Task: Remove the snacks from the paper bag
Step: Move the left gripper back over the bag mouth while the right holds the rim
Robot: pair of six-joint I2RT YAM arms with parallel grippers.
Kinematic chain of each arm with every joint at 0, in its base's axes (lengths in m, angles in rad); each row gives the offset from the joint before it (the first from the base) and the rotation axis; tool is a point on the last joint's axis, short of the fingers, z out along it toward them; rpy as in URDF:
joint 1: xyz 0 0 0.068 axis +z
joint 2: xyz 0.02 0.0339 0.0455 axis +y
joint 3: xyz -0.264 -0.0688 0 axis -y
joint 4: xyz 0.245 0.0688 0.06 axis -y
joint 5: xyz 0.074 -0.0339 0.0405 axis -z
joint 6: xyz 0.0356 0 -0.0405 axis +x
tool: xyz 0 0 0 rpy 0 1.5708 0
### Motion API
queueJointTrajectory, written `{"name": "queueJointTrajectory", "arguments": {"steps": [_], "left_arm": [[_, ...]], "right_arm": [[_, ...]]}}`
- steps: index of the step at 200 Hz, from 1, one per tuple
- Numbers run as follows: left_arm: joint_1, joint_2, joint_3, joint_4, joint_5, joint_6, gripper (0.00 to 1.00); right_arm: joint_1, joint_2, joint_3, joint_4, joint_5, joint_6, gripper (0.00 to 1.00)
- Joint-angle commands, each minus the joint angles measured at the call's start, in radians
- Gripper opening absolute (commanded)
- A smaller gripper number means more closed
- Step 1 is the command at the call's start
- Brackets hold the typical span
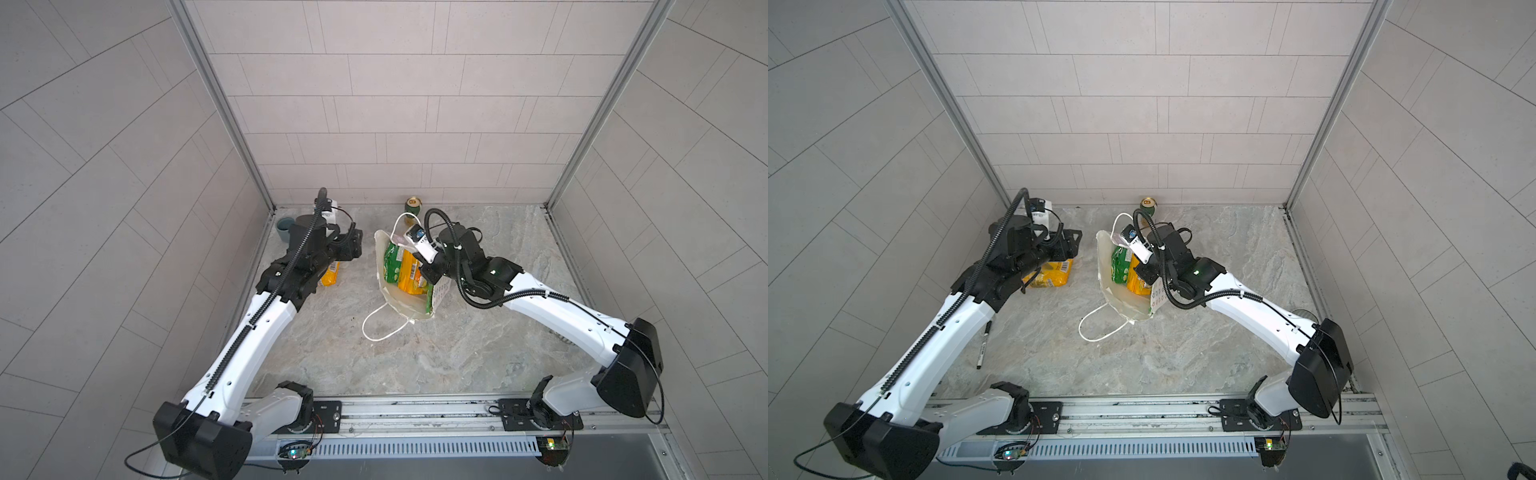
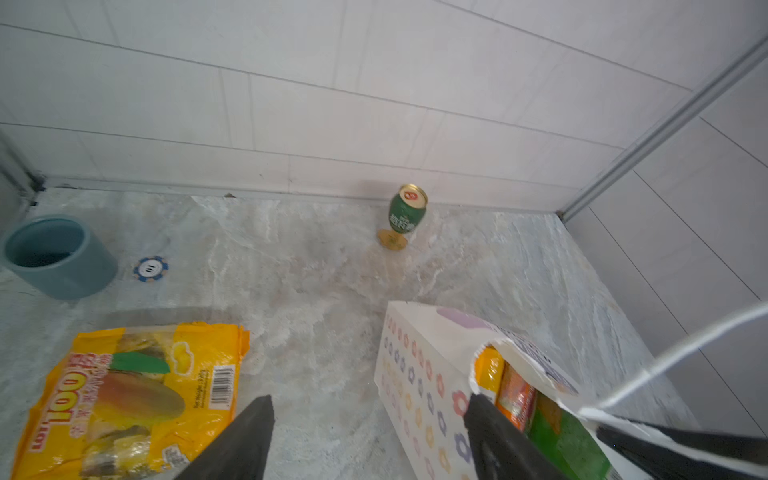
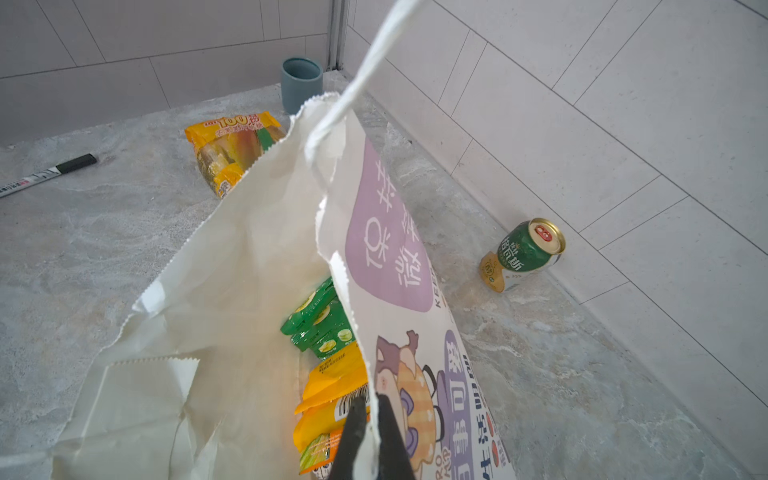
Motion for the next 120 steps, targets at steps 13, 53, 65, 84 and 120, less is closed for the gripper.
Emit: {"name": "queueJointTrajectory", "arguments": {"steps": [13, 53, 65, 84, 120], "left_arm": [[-0.157, -0.044, -0.008, -0.045, 0.052, 0.064, 0.77], [-0.281, 0.039, 0.023, -0.038, 0.091, 0.110, 0.77], [-0.293, 0.054, 0.002, -0.017, 0.097, 0.101, 0.77], [-0.303, 0.071, -0.029, 0.019, 0.104, 0.081, 0.76], [-0.330, 0.100, -0.049, 0.055, 0.093, 0.072, 0.75]], "right_arm": [[-0.011, -0.023, -0.021, -0.017, -0.002, 0.012, 0.00], [-0.039, -0.027, -0.033, -0.008, -0.081, 0.052, 0.00], [-0.066, -0.034, -0.037, 0.006, -0.131, 0.082, 0.00], [-0.088, -0.047, -0.043, 0.024, -0.172, 0.096, 0.00], [-0.100, -0.058, -0.015, -0.001, -0.190, 0.087, 0.00]]}}
